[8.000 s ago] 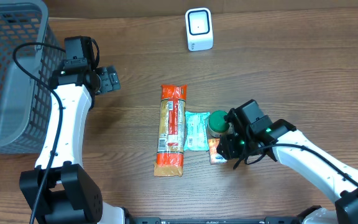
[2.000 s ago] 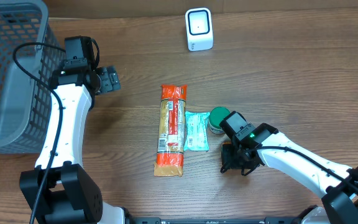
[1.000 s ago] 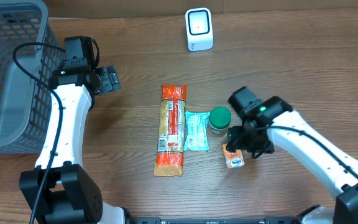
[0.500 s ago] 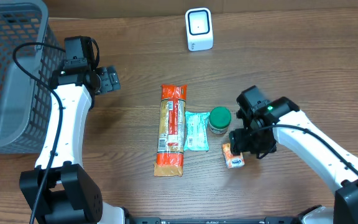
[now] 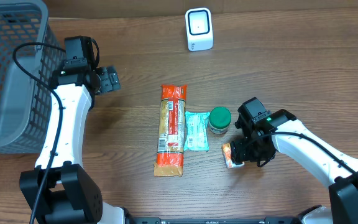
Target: Scan the item barcode
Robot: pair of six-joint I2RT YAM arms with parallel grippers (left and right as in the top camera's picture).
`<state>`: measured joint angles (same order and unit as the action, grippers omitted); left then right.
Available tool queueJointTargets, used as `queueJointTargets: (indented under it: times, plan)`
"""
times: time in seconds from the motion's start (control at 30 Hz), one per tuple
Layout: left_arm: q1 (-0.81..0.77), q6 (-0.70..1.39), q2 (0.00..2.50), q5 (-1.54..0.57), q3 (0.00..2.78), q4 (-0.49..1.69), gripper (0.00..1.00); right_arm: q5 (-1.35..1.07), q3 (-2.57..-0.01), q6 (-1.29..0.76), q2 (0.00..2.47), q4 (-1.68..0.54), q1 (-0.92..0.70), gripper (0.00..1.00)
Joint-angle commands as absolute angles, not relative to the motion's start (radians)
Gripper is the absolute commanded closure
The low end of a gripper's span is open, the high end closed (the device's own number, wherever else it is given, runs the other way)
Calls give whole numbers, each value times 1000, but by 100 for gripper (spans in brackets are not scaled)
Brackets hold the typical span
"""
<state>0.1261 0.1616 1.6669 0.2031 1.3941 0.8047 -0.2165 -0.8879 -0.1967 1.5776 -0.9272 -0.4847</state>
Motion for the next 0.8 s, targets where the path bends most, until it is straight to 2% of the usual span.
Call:
queueJointTargets:
  times: [0.0, 0.1, 0.23, 0.27, 0.5, 0.77]
  plan:
    - [123, 165, 1668, 210, 1410, 805, 0, -230, -883, -178, 1573, -894, -480, 30]
    - [123, 165, 1668, 210, 1410, 805, 0, -234, -883, -177, 1573, -871, -465, 36]
    - [123, 165, 1668, 210, 1410, 805, 0, -235, -883, -173, 1573, -876, -425, 55]
    - [123, 164, 1668, 210, 1410, 805, 0, -239, -883, -170, 1573, -878, -416, 57]
    - [123, 165, 1668, 210, 1410, 804, 0, -354, -883, -92, 1573, -875, -403, 57]
    - [123, 164, 1668, 210, 1410, 804, 0, -353, -845, -97, 1573, -842, -403, 65]
